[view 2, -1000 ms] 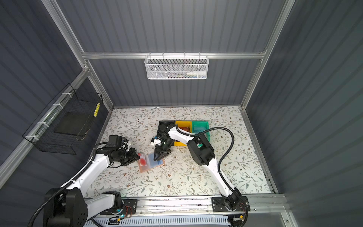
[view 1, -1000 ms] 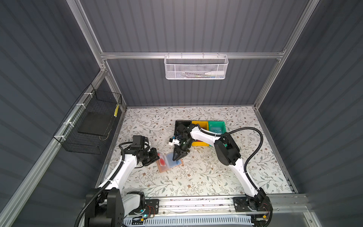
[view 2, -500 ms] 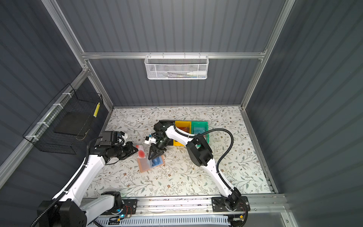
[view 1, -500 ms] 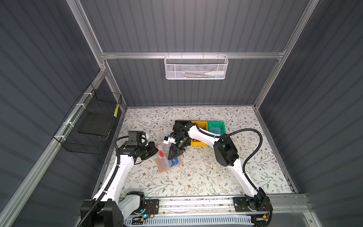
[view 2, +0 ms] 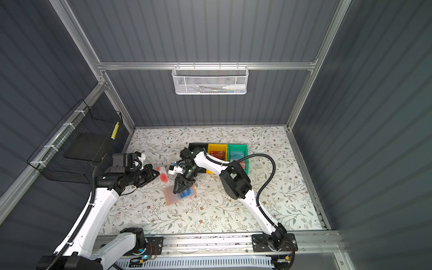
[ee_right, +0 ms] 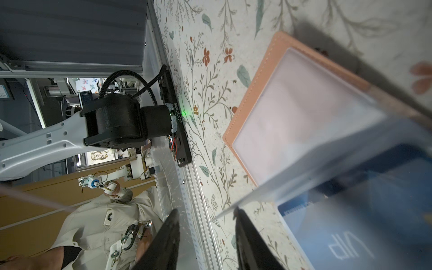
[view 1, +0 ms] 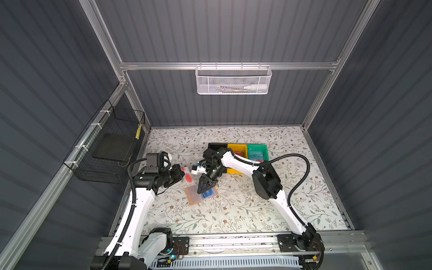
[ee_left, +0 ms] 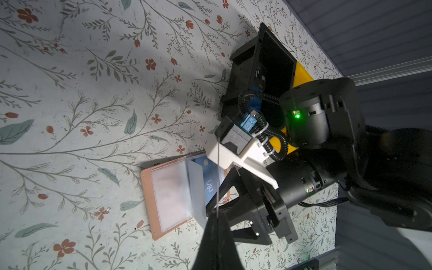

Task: Take the credit cards out of the card holder
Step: Flip over the card slot in the card holder.

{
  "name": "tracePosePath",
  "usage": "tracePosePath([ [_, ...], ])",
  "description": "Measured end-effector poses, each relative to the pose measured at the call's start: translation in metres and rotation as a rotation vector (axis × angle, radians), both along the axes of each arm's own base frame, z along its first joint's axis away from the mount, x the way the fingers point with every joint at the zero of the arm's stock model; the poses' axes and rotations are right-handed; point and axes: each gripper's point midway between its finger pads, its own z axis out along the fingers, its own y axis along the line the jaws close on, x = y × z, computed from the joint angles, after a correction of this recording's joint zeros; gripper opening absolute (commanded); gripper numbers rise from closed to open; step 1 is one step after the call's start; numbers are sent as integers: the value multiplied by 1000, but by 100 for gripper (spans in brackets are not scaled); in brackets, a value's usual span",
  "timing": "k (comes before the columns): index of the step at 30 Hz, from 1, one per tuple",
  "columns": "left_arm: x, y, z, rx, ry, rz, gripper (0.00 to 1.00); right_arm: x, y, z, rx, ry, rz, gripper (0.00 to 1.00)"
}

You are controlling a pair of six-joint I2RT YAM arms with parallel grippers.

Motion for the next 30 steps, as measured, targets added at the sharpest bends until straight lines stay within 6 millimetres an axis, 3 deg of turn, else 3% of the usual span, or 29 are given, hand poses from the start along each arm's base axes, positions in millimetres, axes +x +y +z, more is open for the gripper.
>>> tracePosePath([
  [8,3,2,6,-1,-15,9,0,2,9,-7,35,-24,-14,42],
  [23,5,4,17,-12,-36,18,0,-4,22,-4,61,-36,-13,59],
  [30,5,2,23,-32,-55,21,0,-3,19,-19,25,-56,-23,60],
])
